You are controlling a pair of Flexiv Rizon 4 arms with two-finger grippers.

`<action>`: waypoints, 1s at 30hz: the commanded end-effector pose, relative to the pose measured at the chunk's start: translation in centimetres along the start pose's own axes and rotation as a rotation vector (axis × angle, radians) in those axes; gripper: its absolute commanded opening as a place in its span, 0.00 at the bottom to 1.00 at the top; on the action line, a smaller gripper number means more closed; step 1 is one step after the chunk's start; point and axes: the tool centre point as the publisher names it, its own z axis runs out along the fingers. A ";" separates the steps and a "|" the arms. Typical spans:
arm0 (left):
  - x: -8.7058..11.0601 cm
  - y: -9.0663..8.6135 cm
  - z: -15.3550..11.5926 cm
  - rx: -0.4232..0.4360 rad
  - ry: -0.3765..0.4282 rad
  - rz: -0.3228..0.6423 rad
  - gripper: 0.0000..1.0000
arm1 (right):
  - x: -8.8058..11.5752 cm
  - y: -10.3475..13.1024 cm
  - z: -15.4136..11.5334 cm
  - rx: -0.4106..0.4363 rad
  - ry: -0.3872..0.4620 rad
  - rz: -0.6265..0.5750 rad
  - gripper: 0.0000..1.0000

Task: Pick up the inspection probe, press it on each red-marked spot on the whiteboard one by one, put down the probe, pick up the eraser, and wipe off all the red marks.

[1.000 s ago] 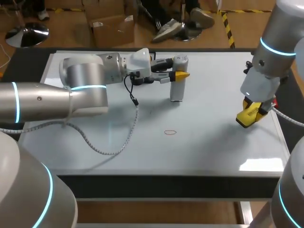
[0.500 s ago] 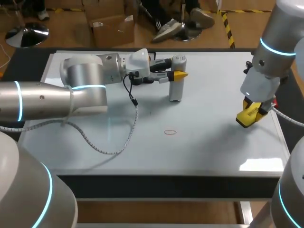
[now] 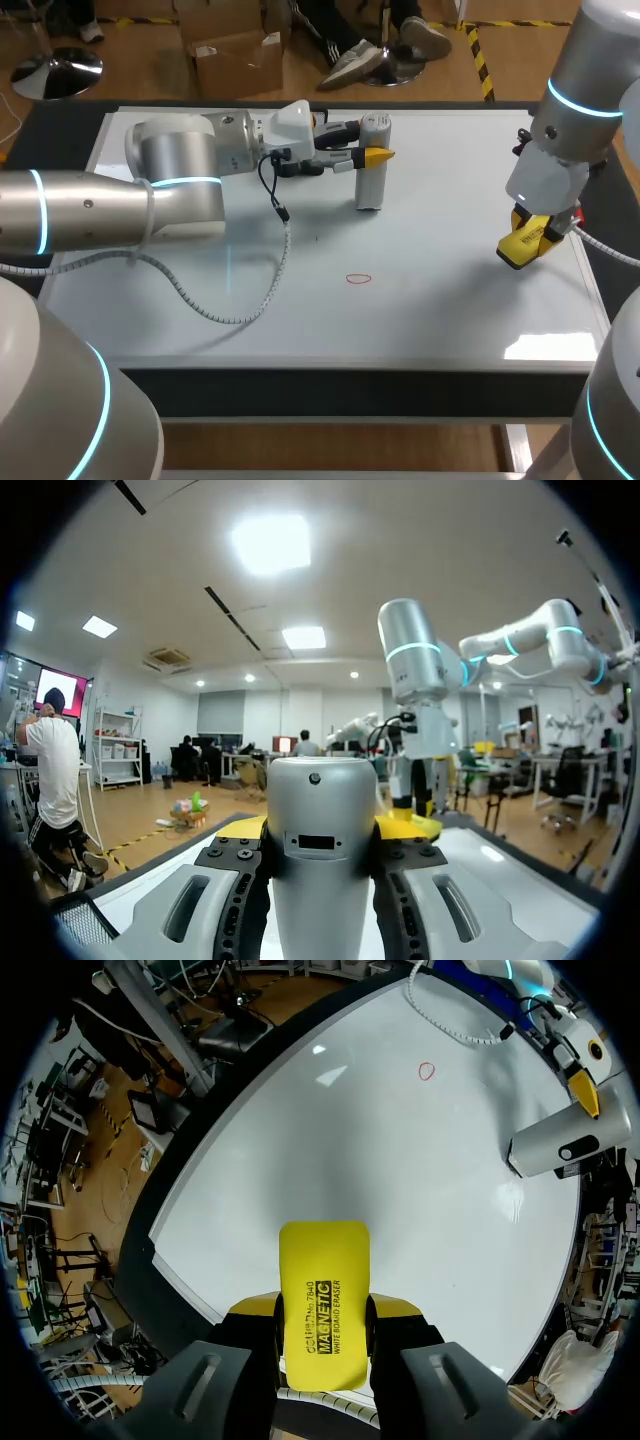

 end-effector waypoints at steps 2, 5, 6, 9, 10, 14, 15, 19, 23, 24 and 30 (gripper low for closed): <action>0.3 -1.7 0.1 -0.017 0.012 0.015 0.00 | 0.0 -0.1 0.0 0.002 0.002 -0.001 0.00; -0.2 -2.6 0.5 -0.022 0.018 0.025 0.00 | 0.0 -0.1 0.0 0.002 0.002 -0.001 0.00; -0.3 -3.2 0.6 -0.020 0.021 0.028 0.00 | 0.0 -0.1 0.0 0.002 0.002 -0.001 0.00; -0.6 -4.3 1.0 -0.012 0.029 0.031 0.00 | 0.0 -0.1 0.0 0.002 0.002 -0.001 0.00; -0.8 -4.7 1.1 -0.007 0.031 0.027 0.00 | 0.0 -0.1 0.0 0.002 0.002 -0.001 0.00; -1.6 -5.9 1.4 -0.002 0.030 0.016 0.00 | 0.0 -0.1 0.0 0.002 0.002 -0.001 0.00; -2.0 -6.2 1.5 -0.006 0.030 0.018 0.00 | 0.0 -0.1 0.0 0.002 0.002 -0.001 0.00; -2.9 -7.0 1.6 -0.025 0.037 0.028 0.00 | 0.0 -0.1 0.0 0.002 0.002 -0.001 0.00; -4.1 -7.7 1.8 -0.037 0.037 0.025 0.00 | 0.0 -0.1 0.0 0.002 0.002 -0.001 0.00; -4.4 -7.8 1.9 -0.042 0.043 0.026 0.00 | 0.0 -0.1 0.0 0.002 0.002 -0.001 0.00; -6.3 -9.1 2.2 -0.060 0.048 0.034 0.00 | 0.0 -0.1 0.0 0.002 0.002 -0.001 0.00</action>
